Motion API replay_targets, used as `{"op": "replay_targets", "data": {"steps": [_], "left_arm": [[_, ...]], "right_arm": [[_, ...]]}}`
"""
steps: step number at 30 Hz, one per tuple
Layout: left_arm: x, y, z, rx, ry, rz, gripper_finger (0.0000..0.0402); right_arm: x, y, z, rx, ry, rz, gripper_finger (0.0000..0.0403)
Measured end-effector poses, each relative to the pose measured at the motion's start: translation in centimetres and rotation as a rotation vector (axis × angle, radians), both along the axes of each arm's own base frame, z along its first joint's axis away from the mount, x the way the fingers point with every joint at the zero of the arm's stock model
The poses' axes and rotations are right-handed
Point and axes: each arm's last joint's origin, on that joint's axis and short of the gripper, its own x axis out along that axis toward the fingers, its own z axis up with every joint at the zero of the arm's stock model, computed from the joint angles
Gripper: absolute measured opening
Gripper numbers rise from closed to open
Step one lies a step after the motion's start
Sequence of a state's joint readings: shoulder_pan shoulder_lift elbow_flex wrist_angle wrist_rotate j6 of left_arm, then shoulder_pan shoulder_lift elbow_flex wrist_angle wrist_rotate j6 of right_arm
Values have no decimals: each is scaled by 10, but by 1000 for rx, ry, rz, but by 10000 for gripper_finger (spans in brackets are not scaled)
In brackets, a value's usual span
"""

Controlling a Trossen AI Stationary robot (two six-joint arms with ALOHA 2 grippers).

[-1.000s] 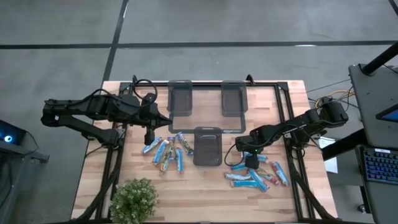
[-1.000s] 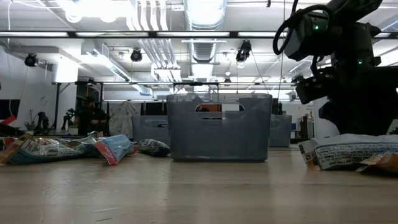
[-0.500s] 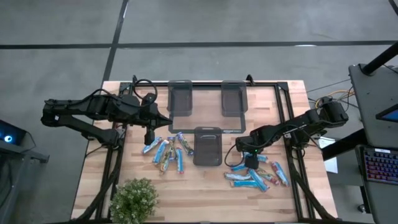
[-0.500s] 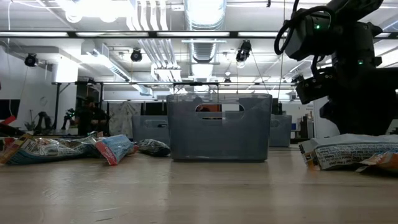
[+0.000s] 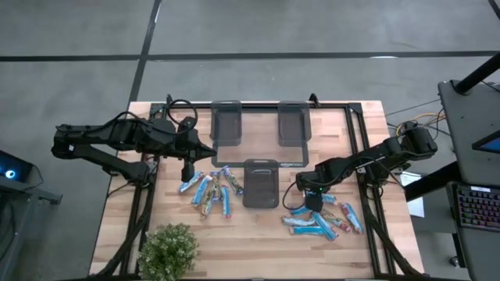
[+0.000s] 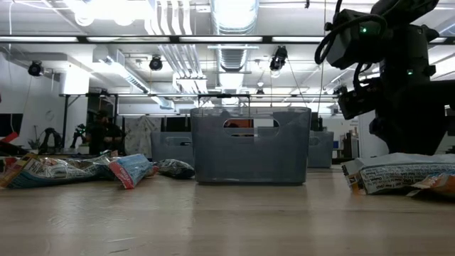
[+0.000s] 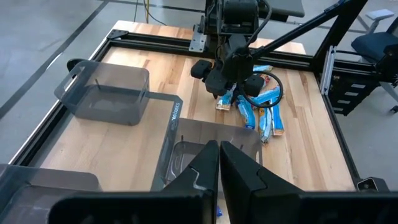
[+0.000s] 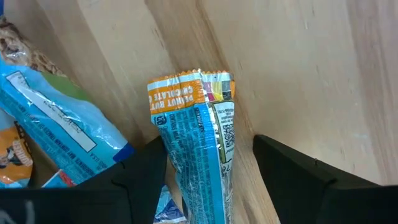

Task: Pick and place Granola Bars by type
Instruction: Put the yellow granola bar into the right black bin

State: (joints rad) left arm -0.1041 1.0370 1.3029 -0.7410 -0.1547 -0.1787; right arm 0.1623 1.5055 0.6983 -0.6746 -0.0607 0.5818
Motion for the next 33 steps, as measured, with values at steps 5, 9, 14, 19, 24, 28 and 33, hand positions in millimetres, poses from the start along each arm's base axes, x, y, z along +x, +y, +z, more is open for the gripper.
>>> {"op": "replay_targets", "data": {"steps": [5,9,14,19,24,28,33], "left_arm": [[0,0,0,0,0,0,0],[0,0,0,0,0,0,0],[0,0,0,0,0,0,0],[0,0,0,0,0,0,0],[0,0,0,0,-1,0,0],[0,0,0,0,-1,0,0],[0,0,0,0,-1,0,0]], "right_arm": [[0,0,0,-4,1,-2,235],[0,0,0,-4,2,-3,232],[0,0,-3,-7,19,-3,219],[1,0,-7,-14,36,-3,206],[1,0,-6,-13,34,-4,185],[0,0,-6,-5,34,-5,157],[-1,-1,-5,-2,32,-9,112]]}}
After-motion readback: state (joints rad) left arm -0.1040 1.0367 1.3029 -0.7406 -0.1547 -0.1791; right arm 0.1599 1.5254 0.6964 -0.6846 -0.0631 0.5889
